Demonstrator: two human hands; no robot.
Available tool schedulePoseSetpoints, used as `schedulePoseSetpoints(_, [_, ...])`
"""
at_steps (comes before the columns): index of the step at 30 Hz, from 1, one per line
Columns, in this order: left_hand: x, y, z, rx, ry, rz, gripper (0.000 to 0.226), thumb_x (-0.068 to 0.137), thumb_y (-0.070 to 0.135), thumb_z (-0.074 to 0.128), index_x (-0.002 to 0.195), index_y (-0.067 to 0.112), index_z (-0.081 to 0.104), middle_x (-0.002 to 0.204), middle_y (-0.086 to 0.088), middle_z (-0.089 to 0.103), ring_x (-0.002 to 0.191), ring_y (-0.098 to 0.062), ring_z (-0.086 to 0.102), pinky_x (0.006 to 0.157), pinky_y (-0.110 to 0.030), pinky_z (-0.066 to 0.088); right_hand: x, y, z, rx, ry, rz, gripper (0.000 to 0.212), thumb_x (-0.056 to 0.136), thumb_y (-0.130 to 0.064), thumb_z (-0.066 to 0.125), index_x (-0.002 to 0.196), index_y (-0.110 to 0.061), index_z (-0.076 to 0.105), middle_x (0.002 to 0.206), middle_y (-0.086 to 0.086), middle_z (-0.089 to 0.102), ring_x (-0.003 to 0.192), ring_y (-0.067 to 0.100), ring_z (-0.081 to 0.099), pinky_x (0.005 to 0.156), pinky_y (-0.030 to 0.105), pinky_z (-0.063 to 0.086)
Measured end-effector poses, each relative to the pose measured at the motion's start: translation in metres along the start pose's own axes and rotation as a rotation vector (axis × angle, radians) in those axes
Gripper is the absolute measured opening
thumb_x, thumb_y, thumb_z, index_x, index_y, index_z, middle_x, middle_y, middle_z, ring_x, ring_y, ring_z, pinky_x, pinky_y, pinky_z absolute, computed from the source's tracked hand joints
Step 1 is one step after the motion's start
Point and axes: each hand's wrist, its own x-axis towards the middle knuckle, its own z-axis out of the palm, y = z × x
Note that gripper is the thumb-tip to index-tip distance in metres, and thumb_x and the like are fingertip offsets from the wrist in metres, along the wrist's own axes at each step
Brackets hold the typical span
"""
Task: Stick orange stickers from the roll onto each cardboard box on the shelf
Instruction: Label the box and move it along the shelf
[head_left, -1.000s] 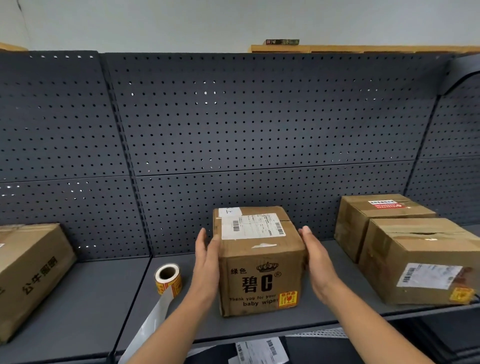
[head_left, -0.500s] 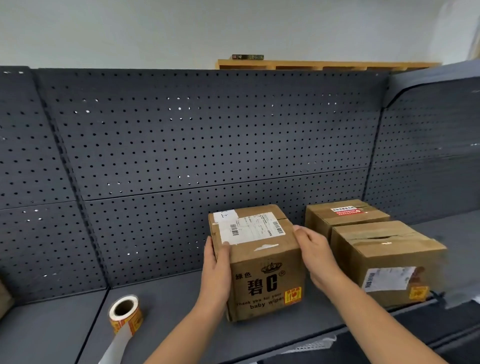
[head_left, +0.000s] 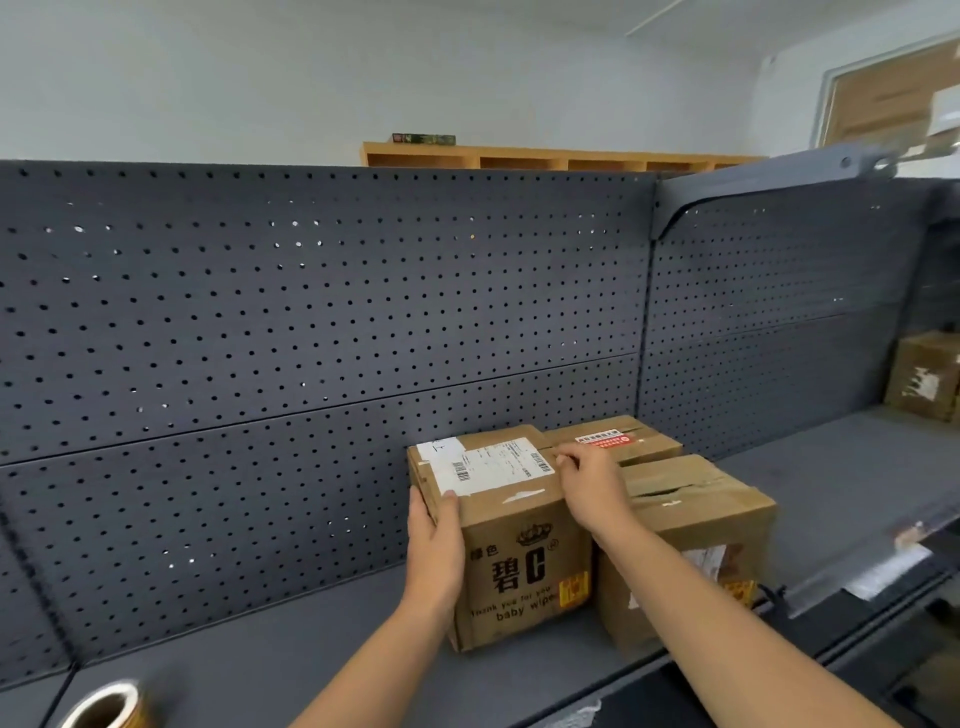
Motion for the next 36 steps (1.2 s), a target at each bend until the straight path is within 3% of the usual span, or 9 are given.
schedulePoseSetpoints(3, [0.009,-0.01,0.003,0.036,0.003,0.015,0.067,0.096,0.06,0.044,0.158,0.05,0.02,0.154,0.014,0.042,0.137,-0.015,0.047,0.119,-0.048,0.039,0.004,0.008,0.008,-0.119,-0.037,-0.014,0.024,0.103,-0.016,0.053,0.116,-0.012,0.073,0.115,0.004,0.072,0.105,0.02,0.063,0.089,0.035,0.055])
schedulePoseSetpoints(6, [0.016,-0.022,0.003,0.06,0.001,0.033,0.066,0.091,0.062,0.042,0.154,0.05,0.028,0.15,0.011,0.047,0.132,-0.013,0.051,0.116,-0.049,0.043,0.003,0.012,0.015,-0.215,-0.059,-0.031,0.021,0.101,-0.021,0.055,0.11,-0.017,0.073,0.103,0.002,0.069,0.108,0.023,0.061,0.087,0.041,0.057])
schedulePoseSetpoints(13, [0.012,-0.01,-0.011,0.24,-0.004,0.082,0.053,0.098,0.052,0.048,0.148,0.037,0.041,0.142,0.008,0.051,0.128,-0.012,0.051,0.115,-0.046,0.043,-0.004,0.011,0.011,-0.327,-0.056,-0.136,0.028,0.103,-0.027,0.054,0.125,-0.018,0.069,0.113,-0.002,0.068,0.12,0.018,0.055,0.095,0.038,0.056])
schedulePoseSetpoints(16, [0.014,0.008,-0.028,0.49,-0.059,0.115,0.054,0.099,0.055,0.051,0.147,0.032,0.039,0.145,0.007,0.051,0.125,-0.014,0.056,0.109,-0.041,0.047,-0.008,0.009,0.001,-0.404,-0.073,-0.208,0.026,0.103,-0.029,0.054,0.122,-0.021,0.069,0.115,-0.005,0.067,0.117,0.015,0.056,0.094,0.034,0.055])
schedulePoseSetpoints(20, [0.012,0.039,-0.049,0.843,-0.011,0.254,0.054,0.104,0.049,0.046,0.152,0.025,0.037,0.148,0.002,0.049,0.13,-0.022,0.055,0.095,-0.034,0.044,-0.015,-0.005,-0.016,-0.482,-0.034,-0.319,0.025,0.102,-0.03,0.052,0.117,-0.021,0.07,0.115,-0.007,0.066,0.114,0.015,0.058,0.091,0.03,0.053])
schedulePoseSetpoints(27, [-0.013,0.062,-0.081,1.169,0.048,0.558,0.063,0.104,0.046,0.044,0.159,0.02,0.03,0.154,0.003,0.045,0.136,-0.019,0.047,0.109,-0.036,0.044,-0.043,-0.033,-0.025,-0.371,-0.007,-0.493,0.035,0.102,-0.034,0.052,0.133,-0.024,0.063,0.124,-0.011,0.066,0.116,0.009,0.059,0.089,0.027,0.052])
schedulePoseSetpoints(30, [-0.023,0.06,-0.099,1.254,0.089,0.631,0.06,0.102,0.043,0.045,0.158,0.021,0.036,0.15,0.006,0.049,0.131,-0.019,0.05,0.107,-0.035,0.043,-0.055,-0.033,-0.02,-0.393,-0.025,-0.548,0.043,0.101,-0.038,0.053,0.142,-0.026,0.056,0.133,-0.014,0.06,0.124,0.007,0.055,0.097,0.027,0.05])
schedulePoseSetpoints(36, [-0.04,0.043,-0.139,1.299,0.155,0.699,0.057,0.094,0.038,0.058,0.146,0.016,0.053,0.132,0.004,0.063,0.114,-0.022,0.062,0.088,-0.037,0.054,-0.084,-0.035,0.001,-0.392,-0.07,-0.62,0.051,0.102,-0.049,0.046,0.149,-0.028,0.047,0.14,-0.015,0.053,0.13,0.008,0.047,0.106,0.029,0.044])
